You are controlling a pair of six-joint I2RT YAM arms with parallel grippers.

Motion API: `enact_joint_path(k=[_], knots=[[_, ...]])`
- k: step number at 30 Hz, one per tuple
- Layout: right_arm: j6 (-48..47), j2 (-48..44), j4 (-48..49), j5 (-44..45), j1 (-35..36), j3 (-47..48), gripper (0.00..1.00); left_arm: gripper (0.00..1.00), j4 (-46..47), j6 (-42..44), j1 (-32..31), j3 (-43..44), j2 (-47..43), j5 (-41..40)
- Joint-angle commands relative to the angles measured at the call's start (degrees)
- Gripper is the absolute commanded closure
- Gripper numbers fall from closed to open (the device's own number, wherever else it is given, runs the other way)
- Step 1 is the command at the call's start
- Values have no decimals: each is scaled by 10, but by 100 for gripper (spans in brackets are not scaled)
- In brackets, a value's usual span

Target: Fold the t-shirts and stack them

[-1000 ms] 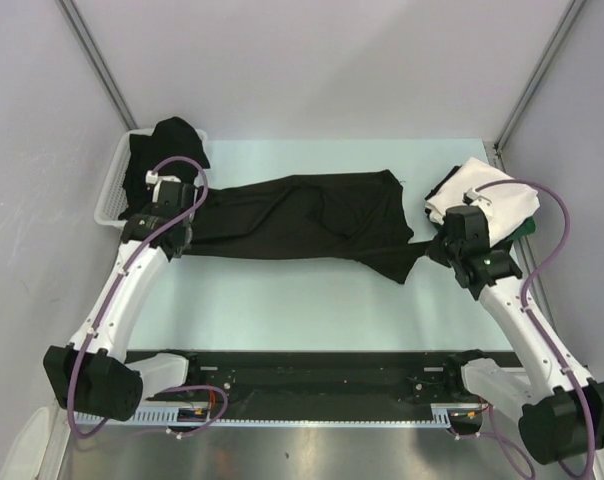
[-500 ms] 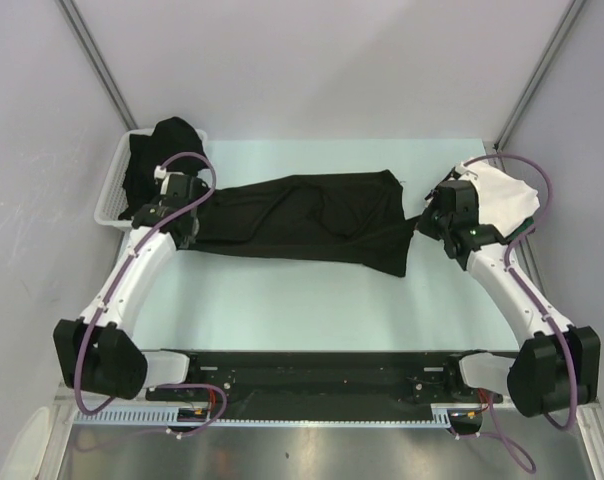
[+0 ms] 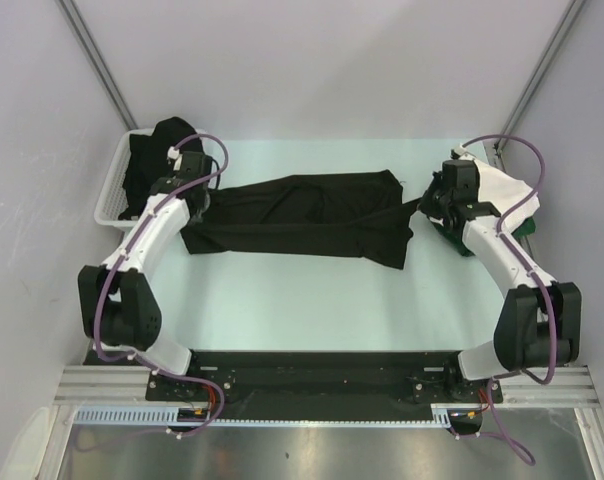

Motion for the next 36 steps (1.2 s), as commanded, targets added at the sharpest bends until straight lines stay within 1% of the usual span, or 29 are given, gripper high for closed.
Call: enact_joint_path(k=[1, 10, 14, 20, 28, 30, 36], knots=[[-18, 36, 41, -17, -7, 47, 100, 100, 15, 16, 6, 54, 43, -18], [-25, 129, 48, -34, -10, 118, 100, 100, 16, 28, 7, 131, 128, -23], [-31, 163, 43, -34, -11, 153, 100, 100, 14, 29, 7, 172, 165, -18], [-36, 200, 31, -34, -11, 189, 100, 100, 11, 31, 8, 209, 217, -15], [-37, 241, 23, -34, -13, 217, 100, 100, 8, 29, 11, 217, 244, -27], [-36, 251, 22, -52, -13, 226, 100, 100, 10, 31, 13, 219, 248, -29], [-37, 286, 18, -56, -10, 246, 100, 100, 24, 34, 14, 219, 260, -24]])
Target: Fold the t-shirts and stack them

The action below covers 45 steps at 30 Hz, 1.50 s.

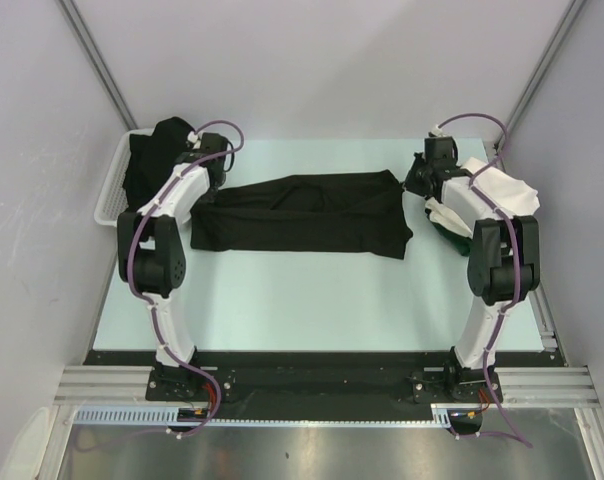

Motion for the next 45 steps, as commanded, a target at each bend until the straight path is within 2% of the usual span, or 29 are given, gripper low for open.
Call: enact_joint_path(k=[1, 9, 12, 13, 15, 16, 19, 21, 27, 30, 31, 37, 45], knots=[[-4, 23, 4, -7, 0, 38, 100, 100, 15, 9, 7, 19, 13, 0], [-11, 65, -11, -6, 2, 78, 100, 100, 43, 12, 7, 28, 34, 62], [-15, 74, -17, -3, 1, 91, 91, 100, 52, 14, 6, 34, 36, 91], [-16, 77, -18, -2, 2, 94, 81, 98, 53, 15, 5, 35, 36, 95], [-17, 82, -19, -1, 1, 101, 74, 94, 47, 14, 4, 45, 43, 100], [-17, 83, -20, -2, 1, 102, 70, 89, 46, 15, 4, 48, 43, 102], [-17, 87, -21, -5, 2, 105, 64, 81, 41, 12, 3, 54, 48, 100], [-18, 86, -22, -5, 1, 105, 61, 79, 34, 8, 3, 57, 49, 91], [-19, 79, -20, -6, -2, 107, 56, 59, 15, 8, 2, 67, 53, 51], [-18, 76, -22, -9, -5, 112, 54, 57, 4, 12, 2, 66, 51, 40], [-17, 75, -24, -10, -7, 113, 54, 52, 1, 12, 2, 65, 49, 36], [-15, 66, -24, -15, -12, 109, 52, 42, -5, 8, 2, 50, 25, 43], [-11, 53, -21, -21, -12, 97, 51, 34, -29, 15, 2, 72, -5, 5]])
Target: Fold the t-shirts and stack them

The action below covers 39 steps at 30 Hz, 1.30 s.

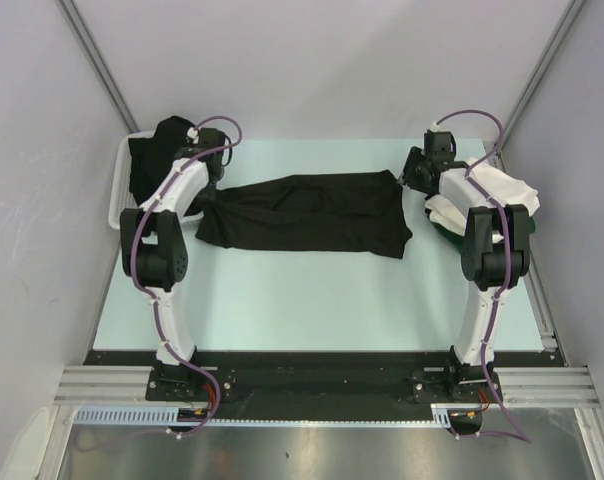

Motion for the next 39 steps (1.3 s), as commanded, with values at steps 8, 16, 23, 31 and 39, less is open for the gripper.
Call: enact_joint_path(k=[8, 16, 23, 31, 39], knots=[[2, -46, 6, -14, -1, 3, 50, 31, -25, 4, -7, 41, -88, 6], [8, -51, 12, -22, -1, -6, 50, 30, -53, 4, -22, 94, -79, 17], [8, -54, 13, -27, -5, -14, 50, 29, -37, 2, -39, 100, -46, 31], [12, -61, 17, -35, -22, -28, 50, 29, -35, -4, -49, 128, 17, 41], [19, -58, 23, -47, -40, -31, 49, 32, -54, -22, -54, 137, 62, 35]])
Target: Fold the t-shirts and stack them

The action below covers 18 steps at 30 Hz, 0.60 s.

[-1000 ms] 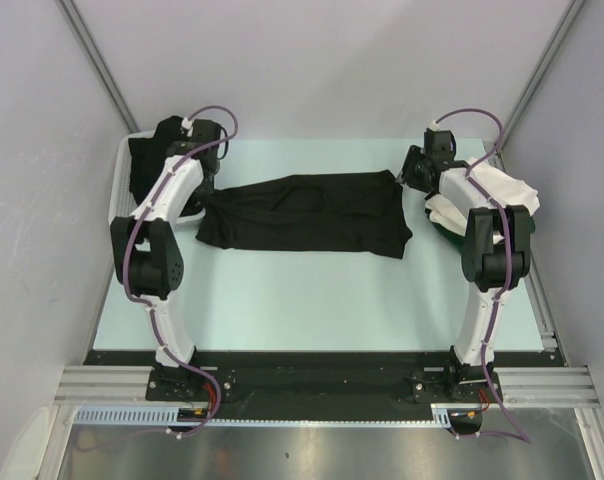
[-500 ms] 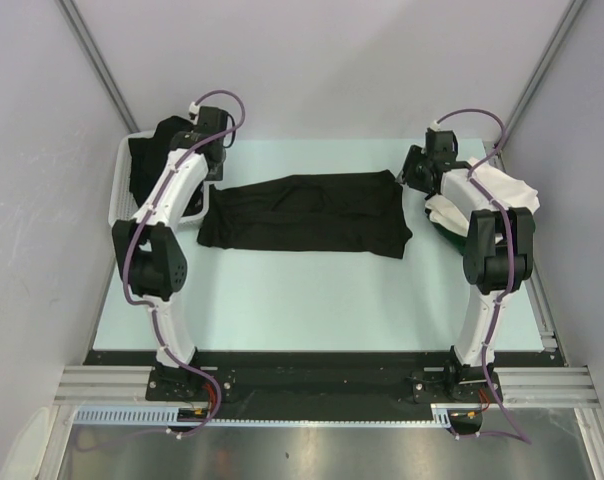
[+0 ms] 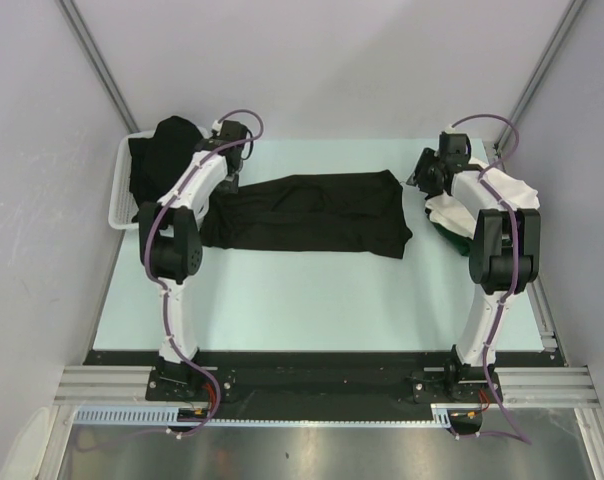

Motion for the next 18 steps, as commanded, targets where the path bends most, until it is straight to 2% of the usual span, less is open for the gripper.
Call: enact_joint_path(k=[1, 4, 5, 7, 8, 9, 11, 18], knots=[[7, -29, 22, -14, -6, 0, 49, 34, -11, -20, -3, 23, -1, 1], [9, -25, 23, -19, -6, 0, 50, 45, -3, -21, -3, 8, -3, -9], [10, -25, 24, -21, -5, 0, 50, 60, -2, -25, -3, 5, -5, -12], [11, -25, 24, -24, -5, 0, 50, 76, 2, -25, -2, -1, -6, -16], [11, -24, 24, -25, -5, 0, 50, 91, 2, -25, -2, -3, -6, -19], [11, -24, 24, -25, -5, 0, 50, 95, 0, -26, -1, -3, -5, -21], [11, -25, 24, -25, -6, 0, 49, 100, -5, -29, -1, -2, -3, -24], [11, -27, 22, -25, -5, -1, 49, 100, -25, -37, 8, -4, -2, -34]])
